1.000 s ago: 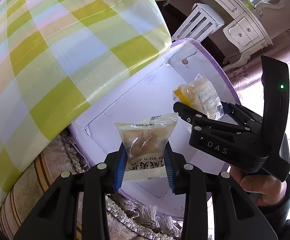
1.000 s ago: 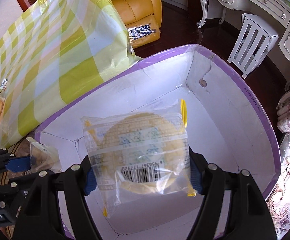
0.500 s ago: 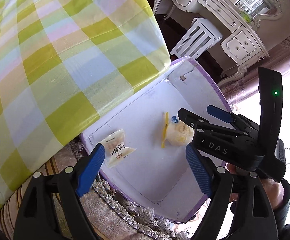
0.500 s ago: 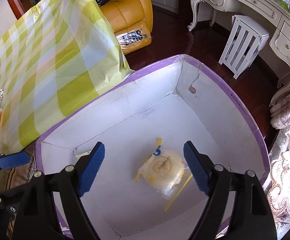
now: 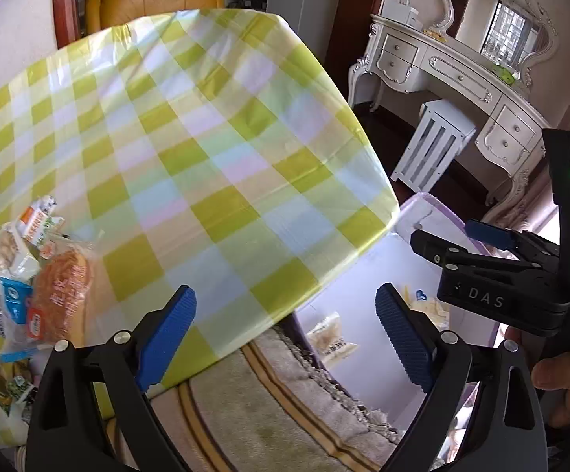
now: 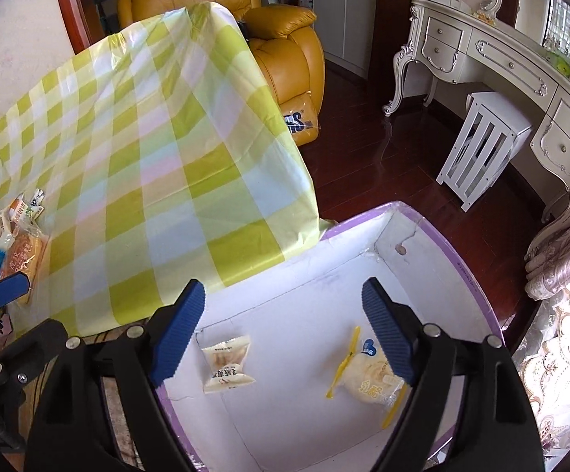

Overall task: Organize snacks
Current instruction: 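Move both open tools back over the snack pile on the table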

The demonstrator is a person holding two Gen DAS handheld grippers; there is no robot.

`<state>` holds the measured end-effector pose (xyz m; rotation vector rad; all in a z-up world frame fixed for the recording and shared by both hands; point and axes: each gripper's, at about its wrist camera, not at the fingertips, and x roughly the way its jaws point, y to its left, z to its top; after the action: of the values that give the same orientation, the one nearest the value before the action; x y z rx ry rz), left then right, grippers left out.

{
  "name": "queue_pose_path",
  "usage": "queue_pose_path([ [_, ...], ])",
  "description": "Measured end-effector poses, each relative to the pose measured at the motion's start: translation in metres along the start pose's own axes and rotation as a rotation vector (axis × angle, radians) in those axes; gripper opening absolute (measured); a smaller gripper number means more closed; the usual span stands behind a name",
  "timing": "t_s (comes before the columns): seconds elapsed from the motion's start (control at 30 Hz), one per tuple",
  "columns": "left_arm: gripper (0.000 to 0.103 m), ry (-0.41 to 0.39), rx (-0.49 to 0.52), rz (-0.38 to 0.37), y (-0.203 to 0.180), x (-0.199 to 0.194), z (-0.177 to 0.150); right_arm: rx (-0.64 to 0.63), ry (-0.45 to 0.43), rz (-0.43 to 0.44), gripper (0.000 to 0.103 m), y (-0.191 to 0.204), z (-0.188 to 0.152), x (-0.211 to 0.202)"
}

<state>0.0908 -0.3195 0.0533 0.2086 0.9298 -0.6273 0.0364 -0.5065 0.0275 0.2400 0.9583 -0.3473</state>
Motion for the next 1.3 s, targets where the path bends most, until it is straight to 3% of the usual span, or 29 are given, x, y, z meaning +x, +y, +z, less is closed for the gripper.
queue_pose_path([
  [0.2,0.099,-0.119,-0.02,0.152,0.04,-0.04,-0.005,-0.085,-0.094,-0.046,0.092,0.049,0.009,-0.023],
  [0.4,0.099,-0.213,-0.074,0.272,0.088,-0.069,-0.016,-0.14,-0.165,-0.076,0.097,0.096,0.011,-0.036],
  [0.57,0.099,-0.238,-0.109,0.35,0.119,-0.079,-0.027,-0.167,-0.196,-0.062,0.099,0.131,0.01,-0.042],
  [0.73,0.099,-0.275,-0.181,0.306,0.147,-0.093,-0.042,-0.167,-0.212,0.02,0.099,0.157,0.006,-0.044],
  [0.97,0.099,-0.266,-0.246,0.375,0.175,-0.097,-0.059,-0.158,-0.15,0.116,0.099,0.188,-0.006,-0.029],
  [1.3,0.097,-0.255,-0.391,0.421,0.222,-0.109,-0.097,-0.193,-0.119,0.13,0.099,0.223,-0.018,-0.014],
])
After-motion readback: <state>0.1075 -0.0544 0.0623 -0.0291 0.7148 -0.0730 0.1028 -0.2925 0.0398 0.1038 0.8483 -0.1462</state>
